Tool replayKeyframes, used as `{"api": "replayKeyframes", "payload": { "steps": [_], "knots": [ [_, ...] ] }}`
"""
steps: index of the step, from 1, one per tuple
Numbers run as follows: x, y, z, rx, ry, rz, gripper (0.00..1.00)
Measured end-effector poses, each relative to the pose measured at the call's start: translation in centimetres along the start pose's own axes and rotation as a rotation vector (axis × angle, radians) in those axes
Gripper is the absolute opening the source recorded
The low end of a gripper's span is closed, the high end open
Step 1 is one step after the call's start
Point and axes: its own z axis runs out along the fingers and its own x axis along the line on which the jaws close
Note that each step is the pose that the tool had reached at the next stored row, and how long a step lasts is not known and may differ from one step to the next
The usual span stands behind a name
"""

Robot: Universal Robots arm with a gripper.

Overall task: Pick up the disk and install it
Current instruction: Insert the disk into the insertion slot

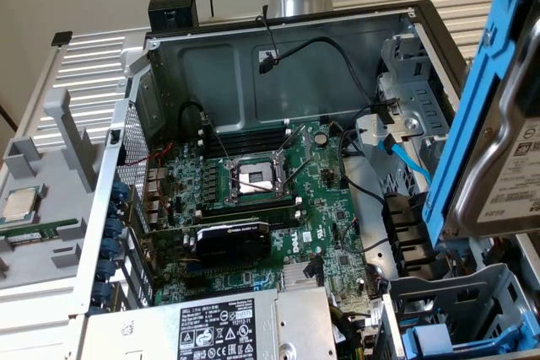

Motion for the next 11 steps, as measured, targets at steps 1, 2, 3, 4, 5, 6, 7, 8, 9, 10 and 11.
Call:
{"api": "replayKeyframes", "payload": {
  "steps": [1,2,3,4,5,6,7,8,9,10,11],
  "knots": [
    [0.00,0.00,0.10,-0.0001,-0.0019,0.000,0.37],
    [0.00,-0.01,0.20,-0.0002,-0.0051,0.000,0.37],
    [0.00,-0.01,0.27,-0.0004,-0.0109,0.000,0.37],
    [0.00,-0.02,0.37,-0.0005,-0.0176,-0.001,0.37],
    [0.02,-0.03,0.45,-0.0006,-0.0235,-0.001,0.37],
    [0.02,-0.03,0.52,-0.0006,-0.0297,-0.001,0.37],
    [0.02,-0.03,0.57,-0.0008,-0.0358,-0.001,0.37],
    [0.03,-0.03,0.62,-0.0010,-0.0408,-0.002,0.37],
    [0.03,-0.03,0.63,-0.0013,-0.0426,-0.001,0.37],
    [0.03,-0.04,0.66,-0.0014,-0.0435,-0.001,0.37],
    [0.04,-0.04,0.73,-0.0015,-0.0459,-0.001,0.37]
  ]
}}
